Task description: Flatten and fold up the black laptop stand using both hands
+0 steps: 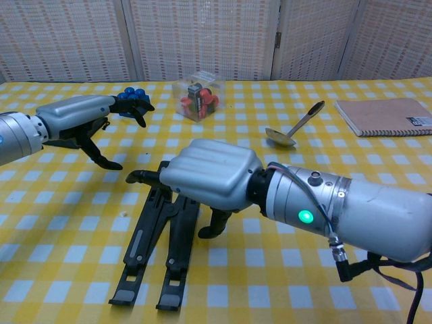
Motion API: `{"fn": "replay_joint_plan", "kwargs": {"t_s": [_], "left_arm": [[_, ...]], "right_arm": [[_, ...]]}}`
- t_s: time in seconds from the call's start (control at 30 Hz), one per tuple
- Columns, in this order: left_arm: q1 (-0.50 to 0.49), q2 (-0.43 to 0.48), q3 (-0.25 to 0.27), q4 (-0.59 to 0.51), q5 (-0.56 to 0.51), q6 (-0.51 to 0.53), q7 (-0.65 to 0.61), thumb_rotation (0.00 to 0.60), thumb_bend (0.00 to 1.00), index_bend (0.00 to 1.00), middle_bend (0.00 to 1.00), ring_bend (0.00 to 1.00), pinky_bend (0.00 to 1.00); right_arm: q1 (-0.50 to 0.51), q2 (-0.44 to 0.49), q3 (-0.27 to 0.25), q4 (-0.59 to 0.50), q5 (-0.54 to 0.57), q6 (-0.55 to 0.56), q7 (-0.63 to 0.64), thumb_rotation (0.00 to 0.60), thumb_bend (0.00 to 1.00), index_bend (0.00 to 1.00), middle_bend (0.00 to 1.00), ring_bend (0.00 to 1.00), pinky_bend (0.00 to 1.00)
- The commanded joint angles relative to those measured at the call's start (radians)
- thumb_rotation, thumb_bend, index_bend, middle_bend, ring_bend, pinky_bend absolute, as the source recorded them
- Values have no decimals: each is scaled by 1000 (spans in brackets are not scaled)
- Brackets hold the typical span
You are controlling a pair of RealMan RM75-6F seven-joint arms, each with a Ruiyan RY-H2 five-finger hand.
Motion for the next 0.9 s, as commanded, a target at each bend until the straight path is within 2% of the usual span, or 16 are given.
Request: {"fn": "replay_joint_plan", "kwargs": {"t_s": [0.03,0.4,0.9], "left_arm": [[12,20,0,-25,-7,3,2,600,172,131,276,108,45],[35,46,0,-55,-18,-1,9,600,172,122,261,91,33],[52,47,-2,-43,-16,4,-11,600,172,120,258,87,30]], "right_arm": [[96,90,19,-78,56,-168,24,600,219,0,136,211,238],[174,47,-9,19,29,-210,-28,600,219,0,85,134,216],[235,-22,-19,112,51,-239,-71,600,219,78,120,132,215]]}}
